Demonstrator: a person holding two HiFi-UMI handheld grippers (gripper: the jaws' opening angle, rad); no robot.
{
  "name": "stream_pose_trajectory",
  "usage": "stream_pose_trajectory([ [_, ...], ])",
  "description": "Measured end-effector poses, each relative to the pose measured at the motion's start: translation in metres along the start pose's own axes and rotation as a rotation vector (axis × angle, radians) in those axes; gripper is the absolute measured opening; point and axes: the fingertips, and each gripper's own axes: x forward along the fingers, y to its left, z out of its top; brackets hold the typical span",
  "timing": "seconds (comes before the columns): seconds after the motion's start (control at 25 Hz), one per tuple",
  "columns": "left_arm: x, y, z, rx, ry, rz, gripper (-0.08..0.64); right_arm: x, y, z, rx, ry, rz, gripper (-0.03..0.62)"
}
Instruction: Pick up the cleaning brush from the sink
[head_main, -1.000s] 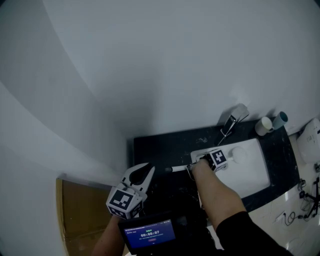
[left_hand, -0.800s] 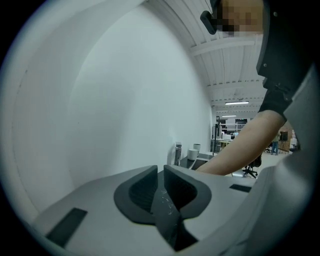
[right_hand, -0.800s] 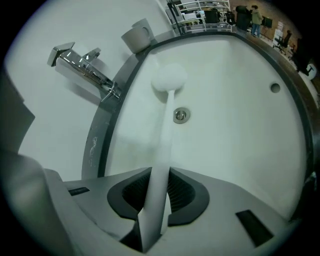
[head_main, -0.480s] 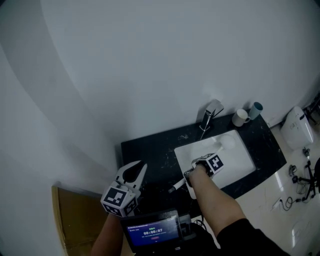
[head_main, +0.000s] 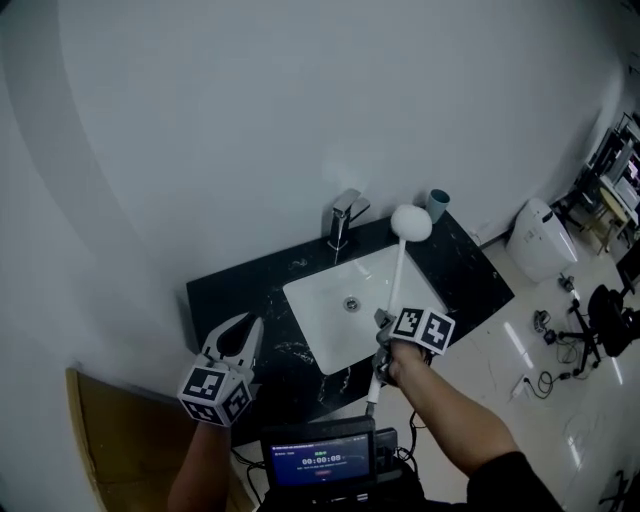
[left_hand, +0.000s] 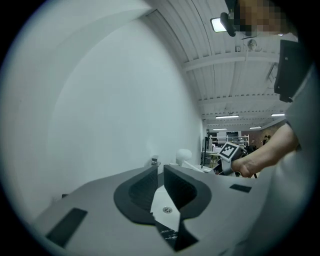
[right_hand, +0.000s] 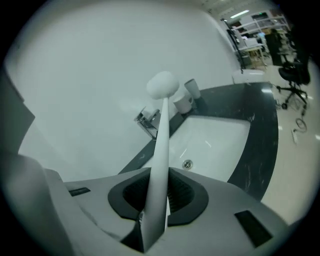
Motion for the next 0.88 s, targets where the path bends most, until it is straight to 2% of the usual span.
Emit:
stream_pose_trajectory([
  [0.08, 0.005, -0.03, -0.001, 0.004, -0.002, 0.016, 0.055, -0.028, -0.022, 0.018, -0.133, -0.007, 0.063, 0.043],
  [0.16, 0.013, -0.065, 0.001, -0.008, -0.022, 0.032, 0.045, -0.055, -0.052, 0.039, -0.22, -0.02, 0.116, 0.043],
  [0.36, 0.051, -0.177, -0.011, -0.009, -0.052, 0.123, 0.034, -0.109, -0.14, 0.085, -0.28, 0.005, 0.268, 0.043],
  [0.52, 0.072, -0.265, -0.012, -0.034, -0.067, 0.217, 0.026, -0.164, -0.196, 0.123, -0.469, 0.023, 0.339, 0.043],
  [0.64, 0.057, -0.301, -0.008, -0.005, -0.069, 0.329, 0.02, -0.206, -0.212, 0.13, -0.523, 0.02, 0.437, 0.043],
  [0.76, 0.028, -0.319, -0.019, -0.016, -0.054, 0.46, 0.0, -0.242, -0.22, 0.127, -0.583, -0.018, 0.511, 0.043],
  [0.88, 0.007, -0.345, -0.034, -0.008, -0.041, 0.487, 0.0, -0.27, -0.224, 0.121, -0.655, -0.081, 0.532, 0.043],
])
